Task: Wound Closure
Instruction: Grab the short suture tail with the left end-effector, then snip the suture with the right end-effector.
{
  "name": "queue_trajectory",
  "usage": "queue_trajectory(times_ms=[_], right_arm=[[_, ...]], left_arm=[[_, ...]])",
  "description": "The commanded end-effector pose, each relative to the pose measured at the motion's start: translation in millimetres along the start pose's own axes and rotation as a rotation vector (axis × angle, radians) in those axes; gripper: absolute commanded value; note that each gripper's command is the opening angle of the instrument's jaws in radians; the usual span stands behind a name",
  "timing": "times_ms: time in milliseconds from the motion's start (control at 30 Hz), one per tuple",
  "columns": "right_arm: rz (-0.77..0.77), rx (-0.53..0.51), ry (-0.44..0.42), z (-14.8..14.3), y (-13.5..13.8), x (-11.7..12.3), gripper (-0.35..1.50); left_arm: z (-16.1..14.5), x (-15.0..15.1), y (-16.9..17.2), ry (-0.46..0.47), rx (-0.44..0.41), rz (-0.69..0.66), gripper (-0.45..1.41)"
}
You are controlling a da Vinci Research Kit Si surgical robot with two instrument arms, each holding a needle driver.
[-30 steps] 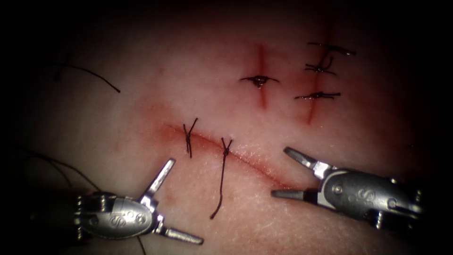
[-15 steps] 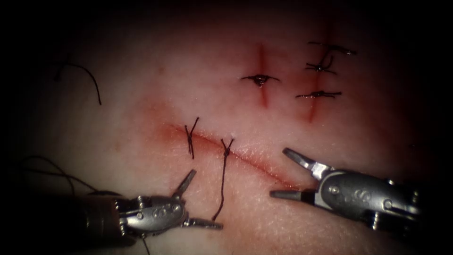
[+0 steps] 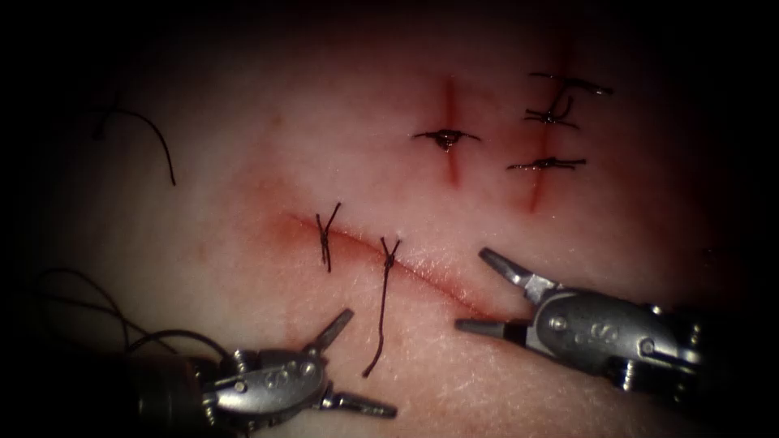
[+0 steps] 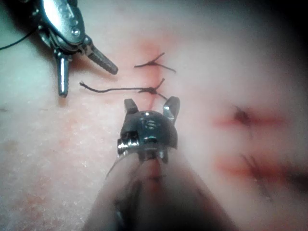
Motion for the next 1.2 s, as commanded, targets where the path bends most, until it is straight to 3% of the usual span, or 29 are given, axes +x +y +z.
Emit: queue_trajectory(times_ms=[33,300,367,500,733,867,933,967,1033,1200], right_arm=[[-0.005,0.005,-0.007,1.2,-0.8,0.1,1.11],[-0.006,-0.005,-0.020,1.3,-1.3,0.0,1.08],[-0.005,-0.006,-0.021,1.3,-1.5,0.1,1.06],[-0.005,-0.008,-0.021,1.4,-1.7,0.2,1.04],[-0.008,-0.010,-0.023,1.5,-2.2,0.2,1.03],[-0.036,0.026,-0.014,2.1,-3.4,0.6,1.01],[-0.095,0.047,0.000,2.7,-3.7,0.7,1.09],[-0.181,0.066,0.060,3.4,-3.7,0.9,1.23],[-0.253,0.075,0.096,4.2,-3.7,1.0,1.33],[-0.342,0.094,0.150,7.2,-4.1,1.4,1.40]], left_arm=[[1.1,-0.8,0.2,-0.016,0.016,0.002,0.83],[2.2,-2.7,-0.5,-0.176,0.080,0.021,0.78],[2.2,-2.6,-0.3,-0.194,0.079,0.021,0.57],[1.9,-1.8,-0.2,-0.195,0.056,0.012,-0.45],[0.5,-0.4,-0.5,-0.171,-0.005,-0.005,-0.45],[-0.2,-0.1,-1.4,-0.174,0.021,-0.004,-0.45],[-0.5,0.2,-1.7,-0.178,0.029,-0.005,-0.45],[-0.8,0.6,-2.2,-0.170,0.030,-0.010,-0.45],[-1.1,1.2,-2.7,-0.160,0.032,0.001,-0.45],[-2.0,2.8,-3.3,-0.144,0.045,0.016,-0.45]])
